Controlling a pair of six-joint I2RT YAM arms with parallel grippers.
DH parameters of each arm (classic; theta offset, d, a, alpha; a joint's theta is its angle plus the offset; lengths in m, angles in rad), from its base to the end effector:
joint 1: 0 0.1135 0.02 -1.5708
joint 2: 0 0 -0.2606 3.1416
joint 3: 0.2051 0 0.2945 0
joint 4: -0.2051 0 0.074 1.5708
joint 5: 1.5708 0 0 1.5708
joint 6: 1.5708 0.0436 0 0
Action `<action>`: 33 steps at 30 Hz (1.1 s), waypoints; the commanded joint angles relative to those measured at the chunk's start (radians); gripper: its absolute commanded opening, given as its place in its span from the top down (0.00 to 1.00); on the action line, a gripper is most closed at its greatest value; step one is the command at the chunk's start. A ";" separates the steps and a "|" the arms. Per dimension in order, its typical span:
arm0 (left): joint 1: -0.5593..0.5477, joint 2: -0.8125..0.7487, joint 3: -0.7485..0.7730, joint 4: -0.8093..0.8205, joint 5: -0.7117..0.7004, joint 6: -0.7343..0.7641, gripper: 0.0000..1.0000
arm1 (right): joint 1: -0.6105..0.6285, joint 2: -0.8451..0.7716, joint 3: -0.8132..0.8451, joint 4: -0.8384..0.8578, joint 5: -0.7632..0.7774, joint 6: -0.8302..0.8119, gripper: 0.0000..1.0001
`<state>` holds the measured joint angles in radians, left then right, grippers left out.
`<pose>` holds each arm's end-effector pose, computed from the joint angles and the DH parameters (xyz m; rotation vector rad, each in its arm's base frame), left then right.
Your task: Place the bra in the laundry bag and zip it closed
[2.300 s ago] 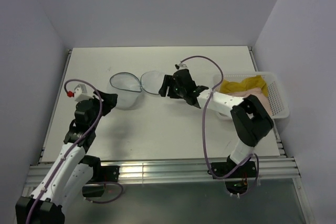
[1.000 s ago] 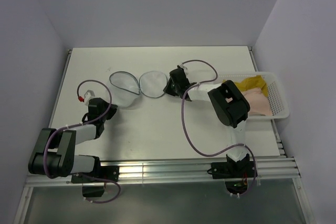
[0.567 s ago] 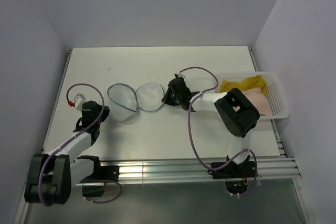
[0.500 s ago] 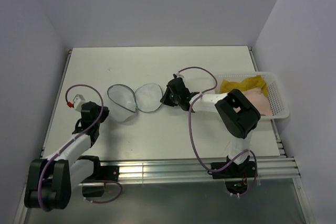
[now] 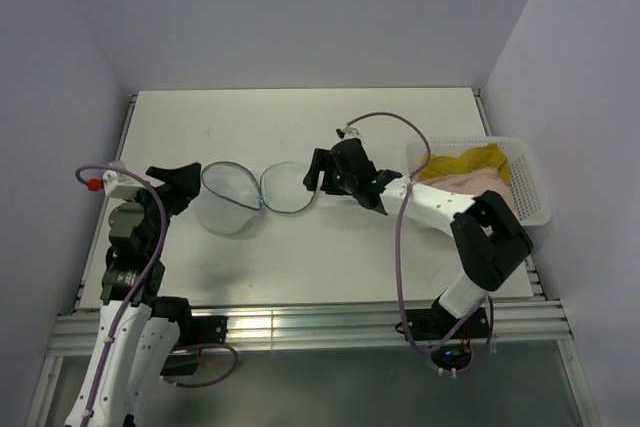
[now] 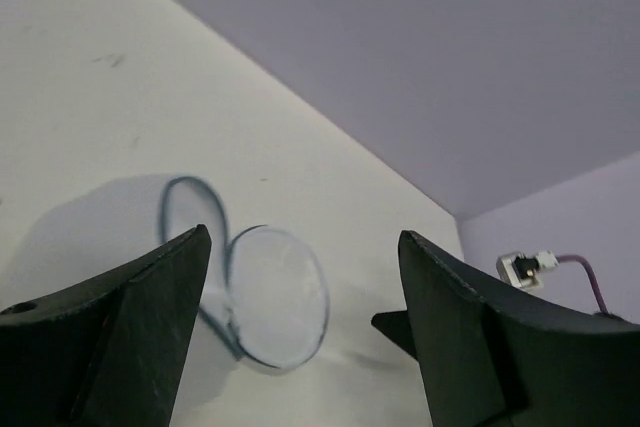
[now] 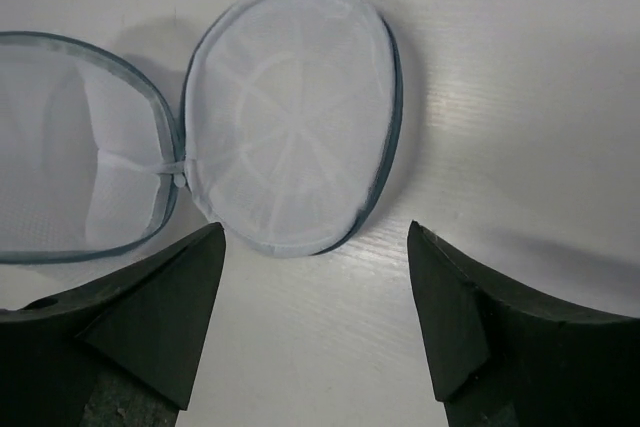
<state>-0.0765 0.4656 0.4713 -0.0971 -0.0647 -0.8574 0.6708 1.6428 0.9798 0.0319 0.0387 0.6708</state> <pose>0.1918 -0.0119 0.2814 -0.6946 1.5556 -0.6503 0.3127 0.2460 0.1739 0.0225 2.2923 0.6888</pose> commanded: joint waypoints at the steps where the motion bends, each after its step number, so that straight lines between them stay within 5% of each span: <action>1: -0.028 -0.004 0.121 -0.046 0.103 0.087 0.17 | -0.022 -0.171 0.030 -0.067 0.110 -0.112 0.20; 8: -0.109 0.117 0.208 0.088 0.442 0.164 0.14 | -0.201 -0.428 -0.016 -0.188 0.246 -0.157 0.42; 13: -0.224 0.272 0.273 0.100 0.670 0.233 0.12 | -0.469 -0.474 -0.099 -0.230 0.285 -0.148 0.55; 24: -0.417 0.248 0.316 -0.058 0.589 0.357 0.13 | -0.620 -0.368 -0.188 -0.236 0.305 -0.137 0.53; 28: -0.431 0.225 0.316 -0.081 0.537 0.363 0.14 | -0.622 -0.276 -0.153 -0.250 0.238 -0.143 0.60; 33: -0.434 0.209 0.311 -0.090 0.516 0.365 0.14 | -0.622 -0.230 -0.159 -0.245 0.210 -0.152 0.58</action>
<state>-0.5056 0.6895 0.7471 -0.1864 0.4831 -0.5179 0.0509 1.4113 0.7853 -0.2264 0.2707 0.5316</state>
